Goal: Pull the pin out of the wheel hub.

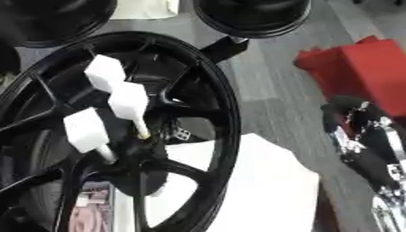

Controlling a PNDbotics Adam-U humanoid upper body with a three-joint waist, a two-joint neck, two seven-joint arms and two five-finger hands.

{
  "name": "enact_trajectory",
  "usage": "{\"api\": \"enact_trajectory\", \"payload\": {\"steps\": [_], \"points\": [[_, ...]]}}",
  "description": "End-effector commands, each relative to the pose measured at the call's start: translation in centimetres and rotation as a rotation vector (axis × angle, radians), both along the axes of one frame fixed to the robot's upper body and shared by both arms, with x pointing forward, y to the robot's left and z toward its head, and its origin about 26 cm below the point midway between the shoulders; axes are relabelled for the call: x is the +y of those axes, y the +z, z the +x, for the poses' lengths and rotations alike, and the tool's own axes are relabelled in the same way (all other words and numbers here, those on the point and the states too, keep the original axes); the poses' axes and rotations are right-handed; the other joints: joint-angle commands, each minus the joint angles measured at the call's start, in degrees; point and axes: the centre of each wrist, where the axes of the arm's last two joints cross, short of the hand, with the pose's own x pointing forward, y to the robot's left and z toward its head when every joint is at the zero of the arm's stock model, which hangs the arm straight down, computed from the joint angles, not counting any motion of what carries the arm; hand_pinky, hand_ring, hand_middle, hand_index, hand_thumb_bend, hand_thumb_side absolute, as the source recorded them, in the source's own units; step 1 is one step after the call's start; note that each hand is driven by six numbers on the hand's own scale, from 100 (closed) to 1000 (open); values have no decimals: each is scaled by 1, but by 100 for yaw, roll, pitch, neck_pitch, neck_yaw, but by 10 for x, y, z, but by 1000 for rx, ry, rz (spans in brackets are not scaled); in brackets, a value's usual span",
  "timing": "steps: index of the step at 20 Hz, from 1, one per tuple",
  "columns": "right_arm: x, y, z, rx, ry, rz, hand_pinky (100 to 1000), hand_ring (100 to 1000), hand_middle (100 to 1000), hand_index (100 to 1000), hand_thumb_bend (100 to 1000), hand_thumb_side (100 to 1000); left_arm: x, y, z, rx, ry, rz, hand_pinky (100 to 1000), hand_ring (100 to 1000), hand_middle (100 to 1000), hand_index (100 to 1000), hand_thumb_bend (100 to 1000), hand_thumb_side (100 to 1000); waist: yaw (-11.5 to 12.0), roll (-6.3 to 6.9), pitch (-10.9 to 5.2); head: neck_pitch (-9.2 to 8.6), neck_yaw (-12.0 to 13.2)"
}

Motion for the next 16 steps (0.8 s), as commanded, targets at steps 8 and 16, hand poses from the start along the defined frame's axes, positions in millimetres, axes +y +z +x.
{"api": "enact_trajectory", "payload": {"steps": [8,16], "points": [[1,9,-1,-23,20,-23,979,764,576,736,272,360,-21,13,28,40,-34,-73,879,880,826,929,223,526,-35,-47,-131,6,77],[2,10,0,-22,27,-21,979,764,576,736,271,361,-49,8,51,113,25,-101,890,890,833,929,345,614,-87,-32,-108,-9,104]]}}
